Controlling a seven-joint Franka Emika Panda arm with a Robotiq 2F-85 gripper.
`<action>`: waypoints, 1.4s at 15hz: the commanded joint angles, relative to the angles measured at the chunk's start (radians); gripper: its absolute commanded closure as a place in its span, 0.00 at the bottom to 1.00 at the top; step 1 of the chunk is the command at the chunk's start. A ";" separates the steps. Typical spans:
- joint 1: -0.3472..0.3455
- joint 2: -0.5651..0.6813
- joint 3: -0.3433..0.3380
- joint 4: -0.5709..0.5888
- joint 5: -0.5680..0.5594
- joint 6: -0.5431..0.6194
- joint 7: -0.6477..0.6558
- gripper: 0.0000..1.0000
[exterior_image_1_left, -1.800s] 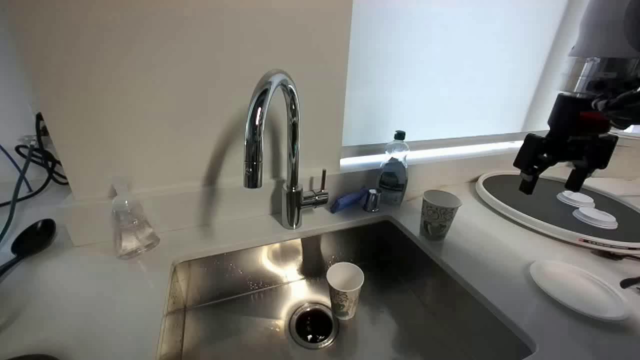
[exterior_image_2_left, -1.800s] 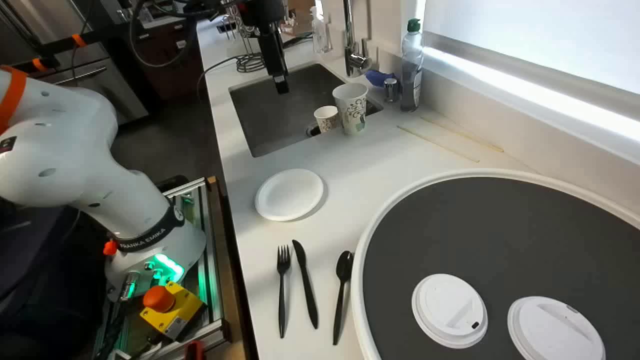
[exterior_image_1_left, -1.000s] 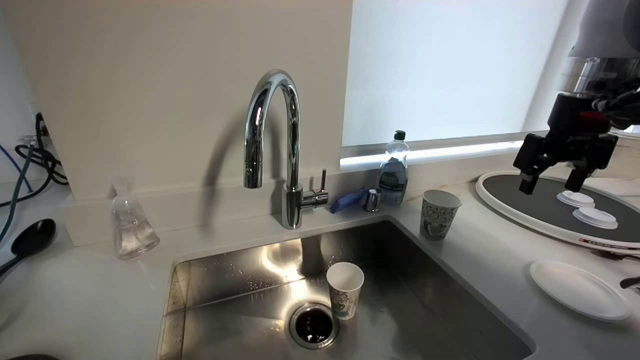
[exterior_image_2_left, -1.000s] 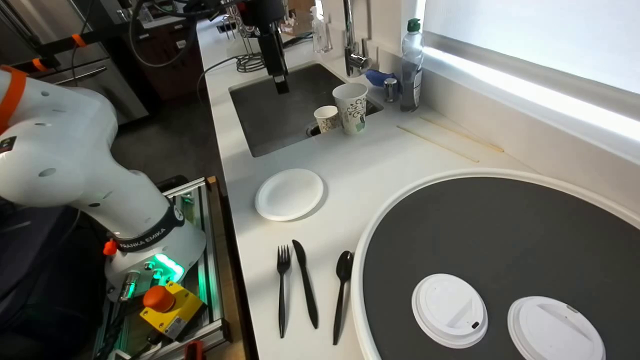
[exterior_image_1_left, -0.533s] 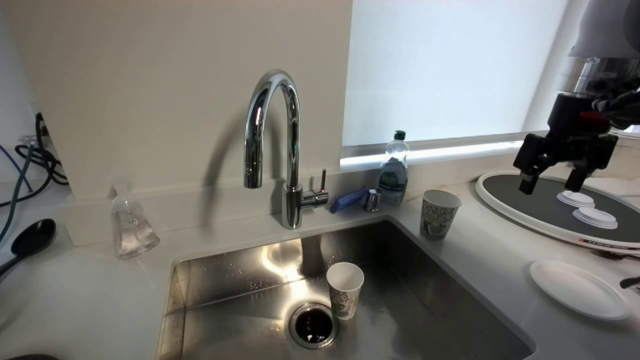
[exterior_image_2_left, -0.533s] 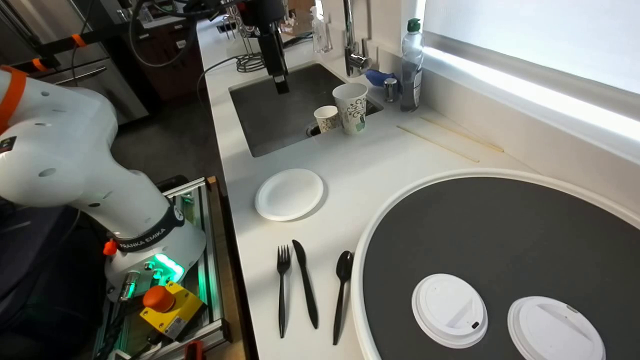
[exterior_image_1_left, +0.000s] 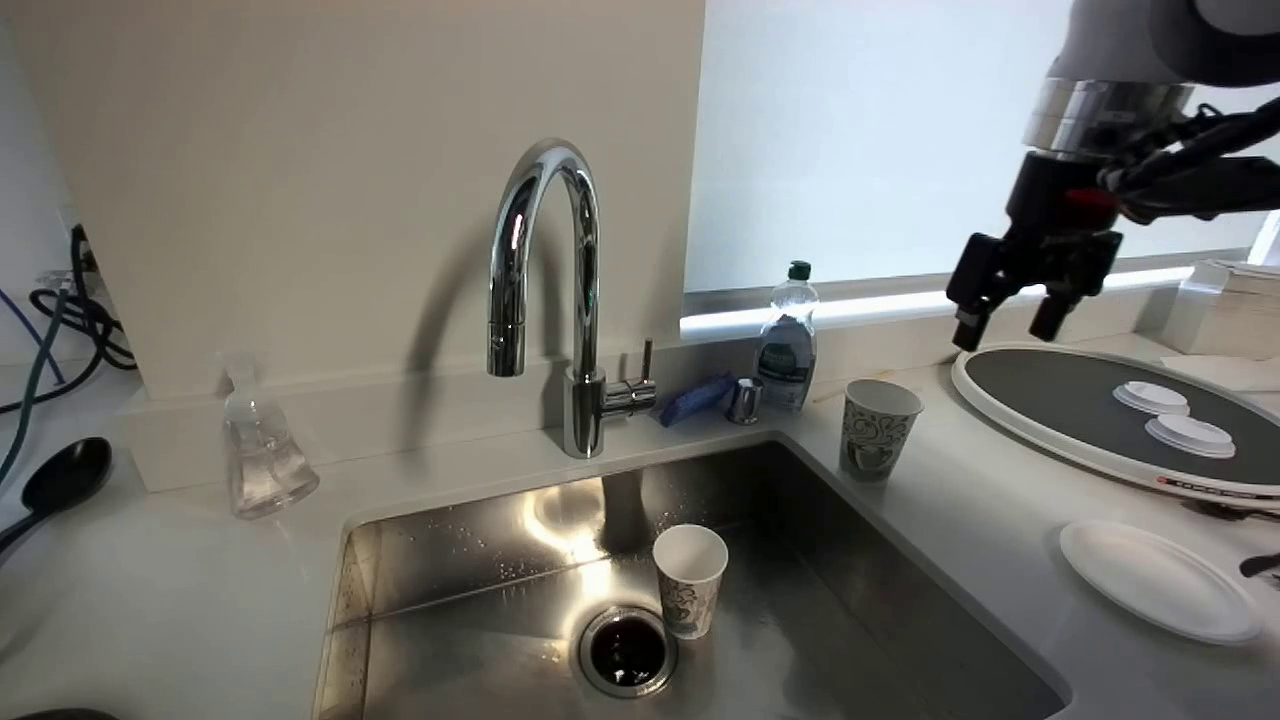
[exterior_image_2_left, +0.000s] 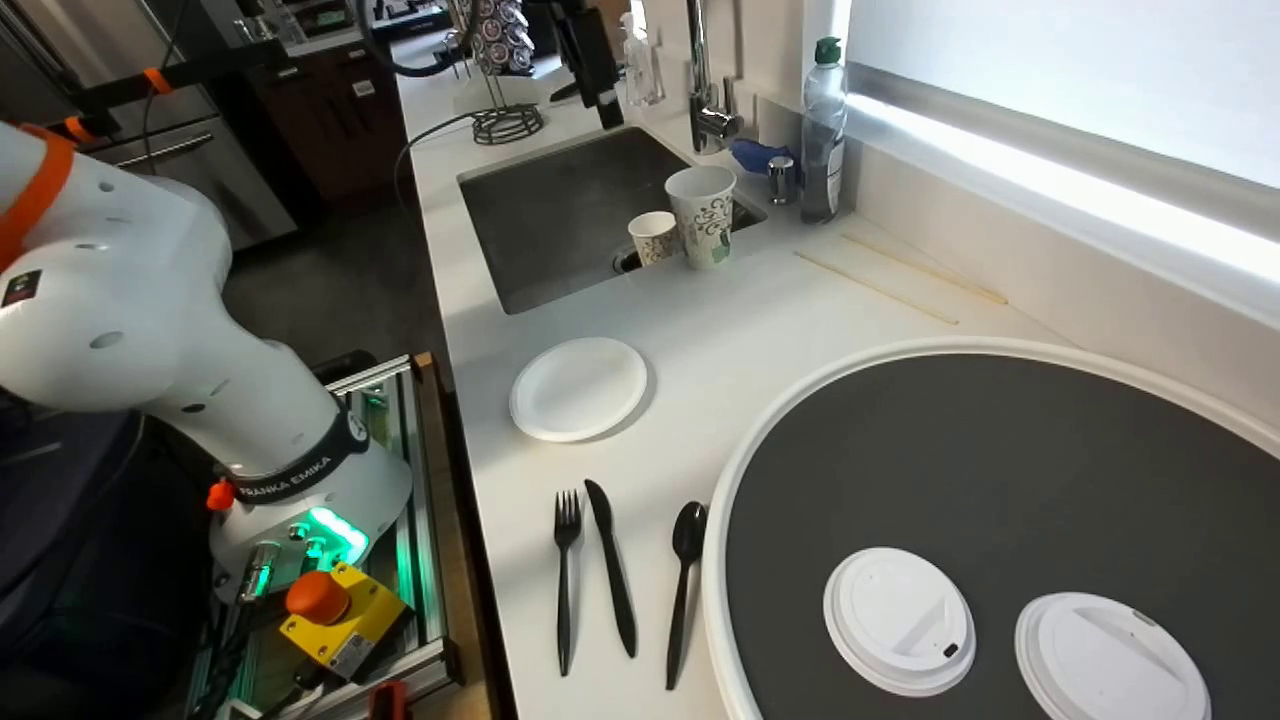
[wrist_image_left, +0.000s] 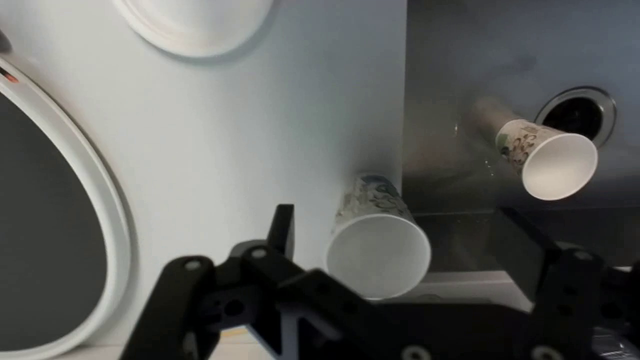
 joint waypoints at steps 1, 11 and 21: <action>0.054 0.186 0.037 0.129 -0.006 0.084 -0.030 0.00; 0.130 0.334 0.043 0.239 0.004 0.144 -0.109 0.00; 0.146 0.377 0.077 0.259 -0.051 0.096 0.032 0.00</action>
